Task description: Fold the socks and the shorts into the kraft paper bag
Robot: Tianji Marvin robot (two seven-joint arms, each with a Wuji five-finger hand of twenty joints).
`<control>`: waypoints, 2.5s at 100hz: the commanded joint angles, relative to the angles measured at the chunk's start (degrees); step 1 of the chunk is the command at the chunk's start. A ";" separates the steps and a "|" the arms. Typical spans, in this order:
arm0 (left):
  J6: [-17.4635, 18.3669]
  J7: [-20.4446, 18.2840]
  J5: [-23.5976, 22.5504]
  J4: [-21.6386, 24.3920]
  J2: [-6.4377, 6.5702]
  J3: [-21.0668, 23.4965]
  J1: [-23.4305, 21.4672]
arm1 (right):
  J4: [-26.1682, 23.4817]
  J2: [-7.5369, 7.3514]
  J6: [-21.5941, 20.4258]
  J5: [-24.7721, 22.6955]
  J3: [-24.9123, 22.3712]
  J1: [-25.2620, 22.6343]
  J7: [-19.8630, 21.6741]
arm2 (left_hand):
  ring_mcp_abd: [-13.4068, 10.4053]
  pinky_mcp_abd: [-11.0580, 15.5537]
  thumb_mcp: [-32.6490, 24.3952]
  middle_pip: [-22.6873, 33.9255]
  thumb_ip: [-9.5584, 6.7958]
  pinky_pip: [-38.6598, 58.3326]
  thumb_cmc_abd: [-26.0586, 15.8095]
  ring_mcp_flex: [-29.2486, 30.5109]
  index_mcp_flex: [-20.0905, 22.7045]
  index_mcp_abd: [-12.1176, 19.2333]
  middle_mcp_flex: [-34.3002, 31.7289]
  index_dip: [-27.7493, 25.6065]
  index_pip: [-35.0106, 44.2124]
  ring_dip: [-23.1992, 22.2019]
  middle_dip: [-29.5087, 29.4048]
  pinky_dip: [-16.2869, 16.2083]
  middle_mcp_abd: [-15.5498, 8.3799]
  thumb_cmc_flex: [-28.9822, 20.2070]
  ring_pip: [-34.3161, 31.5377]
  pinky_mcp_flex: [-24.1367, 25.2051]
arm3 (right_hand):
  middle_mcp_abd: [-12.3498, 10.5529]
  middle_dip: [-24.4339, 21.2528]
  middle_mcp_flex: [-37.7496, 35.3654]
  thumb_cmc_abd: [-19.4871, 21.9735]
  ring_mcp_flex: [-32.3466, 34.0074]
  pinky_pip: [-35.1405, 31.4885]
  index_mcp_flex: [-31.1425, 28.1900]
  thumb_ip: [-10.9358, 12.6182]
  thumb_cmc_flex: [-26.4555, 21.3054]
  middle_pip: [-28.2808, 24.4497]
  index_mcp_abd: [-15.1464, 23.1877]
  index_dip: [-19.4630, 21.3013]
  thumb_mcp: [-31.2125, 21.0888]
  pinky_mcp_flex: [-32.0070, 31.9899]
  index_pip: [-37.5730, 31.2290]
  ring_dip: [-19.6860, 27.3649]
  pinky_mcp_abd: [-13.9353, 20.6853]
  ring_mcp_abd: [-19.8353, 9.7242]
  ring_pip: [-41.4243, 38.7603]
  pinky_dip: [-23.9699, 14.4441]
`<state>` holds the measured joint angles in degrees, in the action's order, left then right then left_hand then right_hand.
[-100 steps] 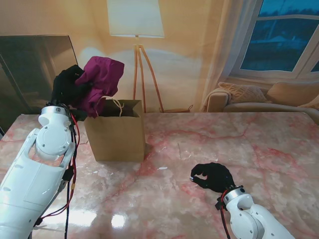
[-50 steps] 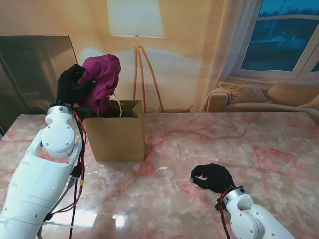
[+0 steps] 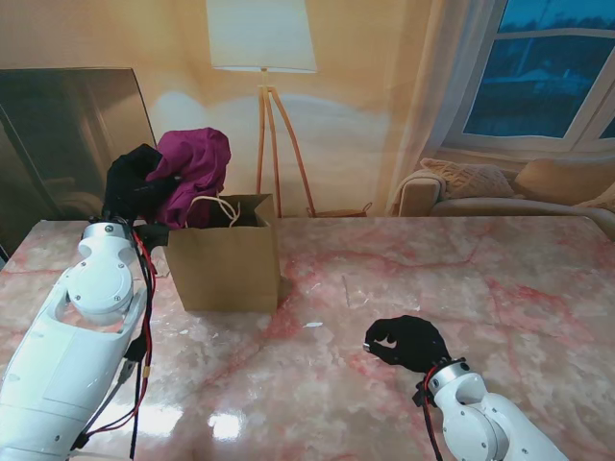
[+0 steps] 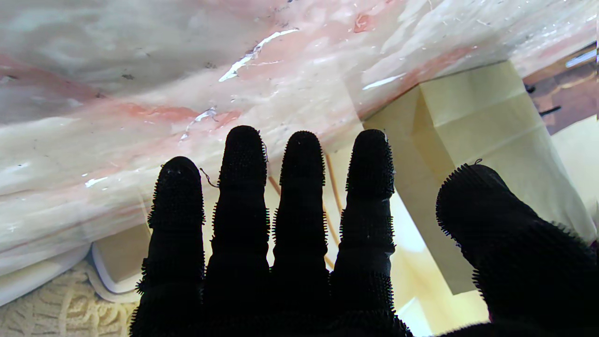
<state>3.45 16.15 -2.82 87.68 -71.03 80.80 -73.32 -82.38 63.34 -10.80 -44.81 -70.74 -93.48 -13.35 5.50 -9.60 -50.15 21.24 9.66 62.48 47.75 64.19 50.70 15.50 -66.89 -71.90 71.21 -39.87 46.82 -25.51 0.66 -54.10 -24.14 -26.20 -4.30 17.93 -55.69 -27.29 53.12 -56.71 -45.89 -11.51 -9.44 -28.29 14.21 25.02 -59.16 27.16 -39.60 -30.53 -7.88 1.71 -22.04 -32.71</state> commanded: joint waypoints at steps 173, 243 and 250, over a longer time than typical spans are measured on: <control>7.10 -44.71 -41.64 2.63 13.50 -4.08 4.80 | 0.68 -0.12 -1.25 1.02 0.17 0.66 1.85 | -5.63 6.32 -10.19 -10.18 -3.36 -28.63 -18.84 -38.86 -7.73 -7.14 18.69 51.95 -40.85 10.98 -27.73 -5.61 -5.27 4.77 8.87 28.91 | 0.73 0.96 -1.57 2.51 0.19 -2.78 -2.15 3.51 1.66 -0.87 1.06 -0.23 2.26 -0.38 -0.85 -1.41 -0.62 0.58 -1.63 -0.21; 5.79 -38.65 -37.34 8.94 12.19 0.36 0.20 | 0.88 -0.10 -1.00 1.11 0.45 1.01 1.91 | -2.26 7.25 1.51 -13.60 0.12 -52.19 -10.62 -54.17 -12.18 -4.74 38.88 50.65 -42.92 9.82 -26.77 -11.60 0.73 29.75 8.34 30.44 | 0.75 0.97 -1.58 2.86 0.19 -2.78 -2.22 3.67 1.79 -0.88 1.12 0.01 2.42 -0.39 -0.72 -1.43 -0.61 0.58 -1.66 -0.34; 4.70 -37.69 -35.11 9.74 11.87 1.05 -0.47 | 0.92 -0.09 -0.98 1.03 0.44 1.03 1.78 | -2.26 6.93 4.13 -13.69 0.21 -51.80 -13.67 -53.65 -11.17 -4.72 37.95 50.13 -42.59 10.93 -27.60 -12.12 0.78 31.38 9.29 30.46 | 0.79 0.98 -1.62 2.90 0.18 -2.77 -2.21 3.64 1.76 -0.90 1.08 0.00 2.42 -0.41 -0.71 -1.43 -0.64 0.58 -1.65 -0.34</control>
<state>8.60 -22.49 -39.15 96.45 -58.85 81.46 -73.43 -81.44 63.23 -11.78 -43.59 -70.48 -92.27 -11.43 2.57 -2.17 -48.57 8.92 9.45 10.81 36.10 11.35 39.50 10.69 -29.56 -21.70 29.72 -30.02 20.39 -35.99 -0.56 -25.23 -16.34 4.00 -3.84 18.55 -55.70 -25.90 53.12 -57.61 -45.89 -11.50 -9.42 -28.30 14.21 24.96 -58.00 27.15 -39.60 -30.55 -7.92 1.74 -22.07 -32.71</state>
